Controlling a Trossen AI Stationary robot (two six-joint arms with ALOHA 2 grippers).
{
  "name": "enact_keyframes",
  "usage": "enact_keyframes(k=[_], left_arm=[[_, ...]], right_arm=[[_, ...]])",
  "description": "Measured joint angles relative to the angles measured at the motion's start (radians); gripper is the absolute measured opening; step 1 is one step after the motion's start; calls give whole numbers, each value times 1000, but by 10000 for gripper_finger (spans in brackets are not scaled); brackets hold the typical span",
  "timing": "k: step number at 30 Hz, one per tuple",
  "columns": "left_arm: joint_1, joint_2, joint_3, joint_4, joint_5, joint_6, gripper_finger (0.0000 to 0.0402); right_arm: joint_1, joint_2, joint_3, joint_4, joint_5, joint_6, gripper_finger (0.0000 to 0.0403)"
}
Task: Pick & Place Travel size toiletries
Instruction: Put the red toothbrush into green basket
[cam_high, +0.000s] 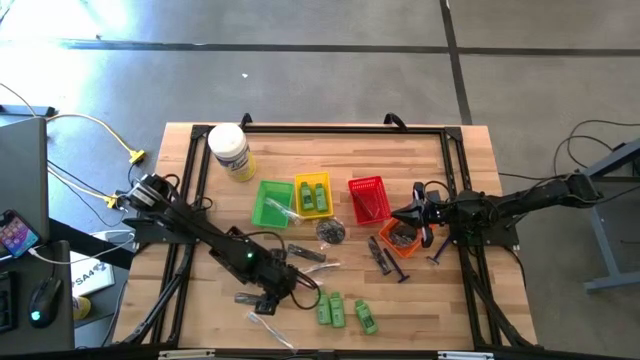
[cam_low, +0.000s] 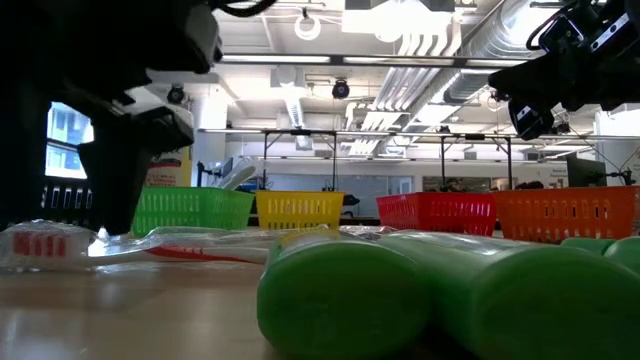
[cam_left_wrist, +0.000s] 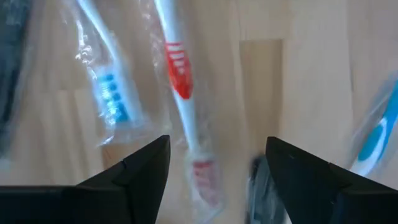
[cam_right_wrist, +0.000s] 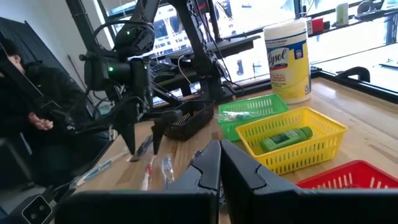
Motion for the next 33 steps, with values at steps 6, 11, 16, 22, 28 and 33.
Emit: enact_keyframes(k=[6,11,16,22,28,33], left_arm=[[0,50,2,-9,8,-12,259],[0,67,5,-14,8,-8,259],[0,66,5,-17,4,-6,245],[0,66,4,-52,-21,-7,156],[1,66,3,-63,-20,-12,36],[-1,73,89,-204,-6,43,24]], right_arm=[[0,0,0,2,0,0,2],[0,0,0,2,0,0,2],[0,0,0,3,0,0,2],[0,0,0,4,0,0,2],[0,0,0,4,0,0,2],[0,0,0,4,0,0,2]])
